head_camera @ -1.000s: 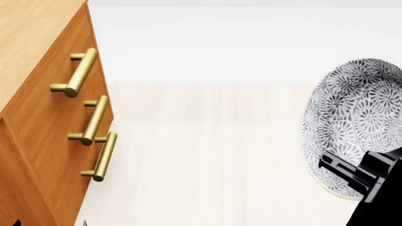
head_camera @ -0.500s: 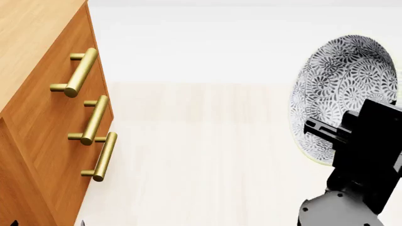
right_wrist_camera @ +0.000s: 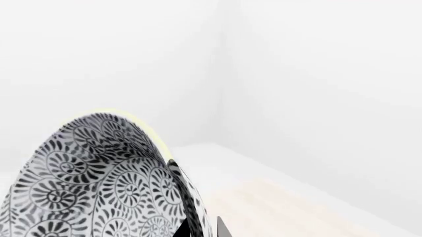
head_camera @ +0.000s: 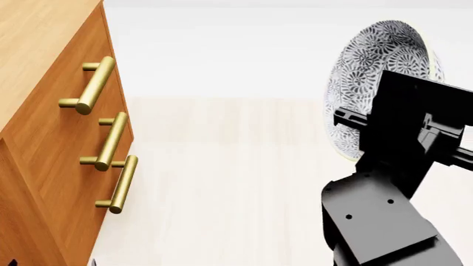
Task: Put the bowl on top of the cabinet.
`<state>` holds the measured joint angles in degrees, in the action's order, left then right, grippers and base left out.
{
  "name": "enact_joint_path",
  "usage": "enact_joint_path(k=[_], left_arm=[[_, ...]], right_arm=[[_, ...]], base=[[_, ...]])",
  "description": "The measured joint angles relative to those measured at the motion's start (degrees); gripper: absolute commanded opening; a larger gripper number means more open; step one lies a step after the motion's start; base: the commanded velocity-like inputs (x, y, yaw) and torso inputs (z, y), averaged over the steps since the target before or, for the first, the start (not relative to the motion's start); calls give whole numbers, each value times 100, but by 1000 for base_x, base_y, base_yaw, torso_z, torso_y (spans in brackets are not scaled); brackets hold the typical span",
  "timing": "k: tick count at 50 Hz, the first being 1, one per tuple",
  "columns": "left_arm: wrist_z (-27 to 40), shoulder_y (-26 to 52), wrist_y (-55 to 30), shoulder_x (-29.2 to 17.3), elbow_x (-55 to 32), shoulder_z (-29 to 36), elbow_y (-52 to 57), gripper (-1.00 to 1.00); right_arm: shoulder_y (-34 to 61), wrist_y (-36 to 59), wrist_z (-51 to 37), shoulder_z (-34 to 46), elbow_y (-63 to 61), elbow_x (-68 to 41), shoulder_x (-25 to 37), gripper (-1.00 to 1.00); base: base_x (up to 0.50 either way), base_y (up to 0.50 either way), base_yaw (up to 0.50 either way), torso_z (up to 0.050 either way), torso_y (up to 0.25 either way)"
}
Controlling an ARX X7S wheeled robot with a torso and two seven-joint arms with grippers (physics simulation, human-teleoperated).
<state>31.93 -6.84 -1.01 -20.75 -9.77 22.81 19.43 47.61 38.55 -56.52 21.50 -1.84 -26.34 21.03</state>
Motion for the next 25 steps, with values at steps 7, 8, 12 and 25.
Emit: enact_joint_path(k=[7,8,12,25], left_arm=[[12,-16,13,-17,-10,-2,23,100],[13,-19,16,-20,-13,-5,27,100],[18,-29,27,-33,-26,-13,41,100],[35,-51,54,-65,-53,-27,75,100]], right_arm=[[175,39,209,5,212,-129,-80,-100],[199,44,261,-3,244,-168,-92,-100],[276,39,466,-18,348,-308,-131,-100],[366,-75,1139,53,484,-641,-173,-100]], base=[[0,0,0,0,0],[0,0,0,0,0],[0,0,0,0,2],[0,0,0,1,0]])
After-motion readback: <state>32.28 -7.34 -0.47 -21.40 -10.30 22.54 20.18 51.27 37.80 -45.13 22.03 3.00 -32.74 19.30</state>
